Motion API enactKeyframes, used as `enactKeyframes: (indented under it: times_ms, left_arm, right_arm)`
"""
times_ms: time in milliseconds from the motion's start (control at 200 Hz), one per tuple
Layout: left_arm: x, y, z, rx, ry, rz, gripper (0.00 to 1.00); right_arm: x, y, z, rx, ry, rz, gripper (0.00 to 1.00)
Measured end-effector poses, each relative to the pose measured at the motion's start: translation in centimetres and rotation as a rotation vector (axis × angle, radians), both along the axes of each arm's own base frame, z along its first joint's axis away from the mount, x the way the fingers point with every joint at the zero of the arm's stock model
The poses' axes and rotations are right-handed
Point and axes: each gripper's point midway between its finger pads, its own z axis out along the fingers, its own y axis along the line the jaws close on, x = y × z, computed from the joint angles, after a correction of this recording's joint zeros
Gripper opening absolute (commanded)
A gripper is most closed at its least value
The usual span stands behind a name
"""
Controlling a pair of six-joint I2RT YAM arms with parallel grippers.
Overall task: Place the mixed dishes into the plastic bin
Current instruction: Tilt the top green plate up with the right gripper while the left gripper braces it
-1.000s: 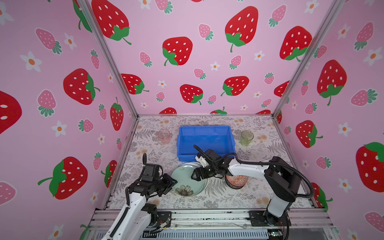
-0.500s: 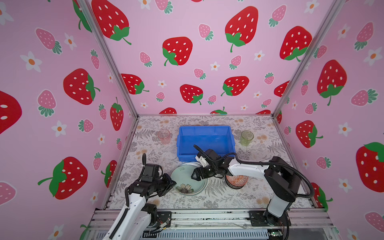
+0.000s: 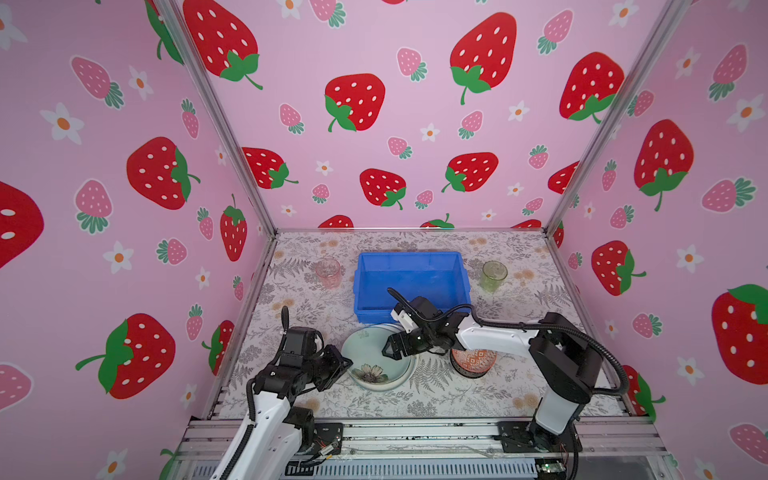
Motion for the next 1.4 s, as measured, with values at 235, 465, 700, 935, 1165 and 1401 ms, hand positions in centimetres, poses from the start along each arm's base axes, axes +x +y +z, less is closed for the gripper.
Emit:
enactKeyframes:
  times_ms: [235, 465, 700, 935, 1165, 1401]
  left_arm:
    - [0.2, 0.1, 0.6, 0.003, -0.037, -0.008, 0.00]
    - [0.7, -0.3, 2.5, -0.014, -0.109, -0.054, 0.00]
    - [1.2, -1.5, 5.2, -0.067, -0.212, -0.136, 0.00]
    - [1.2, -2.2, 5.2, -0.080, -0.209, -0.197, 0.00]
    - [2.3, -2.9, 6.8, -0.101, -0.260, -0.245, 0.00]
    - [3.5, -3.7, 9.1, -0.120, -0.356, -0.309, 0.00]
  right_arm:
    - [0.1, 0.2, 0.6, -0.005, -0.011, 0.013, 0.88]
    - [0.9, -0.4, 3.5, 0.029, -0.034, -0.006, 0.88]
    - [3.1, -2.7, 9.7, 0.168, -0.071, -0.070, 0.88]
    - [4.7, -6.1, 14.0, 0.275, -0.108, -0.128, 0.88]
    - [4.4, -8.2, 13.0, 0.275, -0.064, -0.142, 0.83]
    - [3.3, -8.5, 11.8, 0.269, -0.005, -0.116, 0.73]
